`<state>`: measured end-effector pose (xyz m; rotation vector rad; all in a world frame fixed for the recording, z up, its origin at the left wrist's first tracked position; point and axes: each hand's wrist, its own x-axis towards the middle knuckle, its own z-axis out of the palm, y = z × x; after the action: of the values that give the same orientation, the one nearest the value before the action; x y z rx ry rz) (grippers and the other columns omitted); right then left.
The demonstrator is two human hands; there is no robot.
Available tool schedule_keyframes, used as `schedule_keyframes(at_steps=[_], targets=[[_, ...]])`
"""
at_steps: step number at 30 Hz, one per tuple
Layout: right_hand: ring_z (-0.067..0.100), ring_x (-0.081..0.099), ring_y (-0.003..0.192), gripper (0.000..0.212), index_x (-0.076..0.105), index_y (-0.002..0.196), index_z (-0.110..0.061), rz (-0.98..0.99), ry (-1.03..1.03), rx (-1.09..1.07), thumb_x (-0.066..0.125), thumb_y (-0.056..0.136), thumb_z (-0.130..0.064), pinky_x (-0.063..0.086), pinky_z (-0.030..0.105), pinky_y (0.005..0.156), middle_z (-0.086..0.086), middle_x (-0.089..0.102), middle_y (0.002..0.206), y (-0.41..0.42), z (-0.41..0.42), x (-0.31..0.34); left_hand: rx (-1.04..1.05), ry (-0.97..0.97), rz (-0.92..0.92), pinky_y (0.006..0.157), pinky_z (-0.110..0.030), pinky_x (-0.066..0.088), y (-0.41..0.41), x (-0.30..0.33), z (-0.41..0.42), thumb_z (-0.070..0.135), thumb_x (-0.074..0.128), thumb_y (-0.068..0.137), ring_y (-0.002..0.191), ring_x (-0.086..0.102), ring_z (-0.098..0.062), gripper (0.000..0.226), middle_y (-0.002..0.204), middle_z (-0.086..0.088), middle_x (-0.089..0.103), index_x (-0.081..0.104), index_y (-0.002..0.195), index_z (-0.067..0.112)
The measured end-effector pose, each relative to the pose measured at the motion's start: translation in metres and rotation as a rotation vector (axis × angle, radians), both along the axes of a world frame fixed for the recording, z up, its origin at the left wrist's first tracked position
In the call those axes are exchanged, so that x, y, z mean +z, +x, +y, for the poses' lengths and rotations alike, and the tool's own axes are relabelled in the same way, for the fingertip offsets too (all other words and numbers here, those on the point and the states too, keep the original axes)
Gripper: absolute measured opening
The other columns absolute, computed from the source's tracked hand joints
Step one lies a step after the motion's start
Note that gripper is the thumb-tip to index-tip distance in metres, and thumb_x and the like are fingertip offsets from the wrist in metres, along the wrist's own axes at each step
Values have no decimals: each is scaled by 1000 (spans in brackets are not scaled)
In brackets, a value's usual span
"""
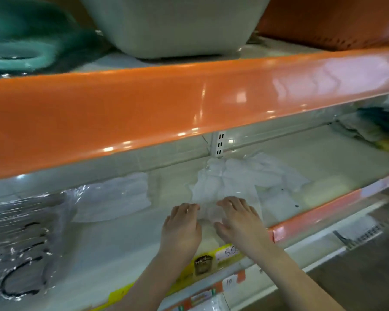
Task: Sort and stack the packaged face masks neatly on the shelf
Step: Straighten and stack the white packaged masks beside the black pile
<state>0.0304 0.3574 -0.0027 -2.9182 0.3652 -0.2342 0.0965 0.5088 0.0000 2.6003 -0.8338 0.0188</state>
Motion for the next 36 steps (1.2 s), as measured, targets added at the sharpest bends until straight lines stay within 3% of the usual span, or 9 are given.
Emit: schedule_keyframes(at_steps=[3,6,14,19,22,26,31,34,36], targets=[[28,32,136,71,38,139,-22,135,-25,-25,58,78,-53,31,40,107,5,34,148,1,-24,-1,-39,-53,-36,62,-26,52,-5,-2,-30,19,40,68,86,66,-16,40,93,8,67,70,94,20],[29,13,144,84,17,148,-21,206,-13,-44,53,83,-60,17,42,115,10,12,157,2,-46,-3,-108,-1,-64,56,-26,52,-10,-5,-57,18,53,58,79,67,-16,32,85,6,68,69,85,19],[24,36,130,62,38,136,-17,86,-46,9,50,88,-53,35,35,102,4,40,137,6,-73,-8,-36,0,2,71,-32,55,-20,-13,-86,27,39,73,92,69,-21,42,98,-4,71,70,95,10],[29,64,82,38,65,97,-11,-6,-6,85,78,63,-23,54,38,63,6,64,88,9,-89,-17,5,-26,16,83,-32,52,-18,-21,-86,28,39,81,102,66,-21,40,109,-4,68,67,104,11],[29,61,95,36,54,119,-15,-30,59,70,59,83,-15,49,36,70,5,62,102,9,-94,-6,-6,4,27,83,-32,51,-18,-23,-84,30,38,79,102,65,-21,43,111,-4,67,66,106,11],[33,62,90,31,53,121,-19,-124,292,18,47,91,-21,44,34,67,8,64,104,8,-107,18,11,-110,71,99,-27,36,-21,-21,-85,31,36,94,119,53,-20,40,128,-1,57,57,123,13],[3,55,61,18,62,93,-32,-202,881,57,60,89,-14,42,17,61,-6,64,74,-2,-120,77,236,-525,427,98,-29,40,-15,6,-93,36,51,95,114,51,-9,38,130,11,49,45,131,27],[7,49,65,6,67,91,-20,-160,1110,151,62,89,-22,38,24,63,-6,58,70,-6,-125,91,362,-783,541,75,-15,44,-2,28,-96,25,58,92,93,58,-8,37,112,5,58,47,124,12],[12,41,65,21,65,90,-16,-127,1104,174,59,84,-36,31,29,63,2,47,69,-6,-126,90,419,-872,581,55,-10,41,3,40,-90,23,61,90,68,52,-7,22,81,4,53,50,105,11]])
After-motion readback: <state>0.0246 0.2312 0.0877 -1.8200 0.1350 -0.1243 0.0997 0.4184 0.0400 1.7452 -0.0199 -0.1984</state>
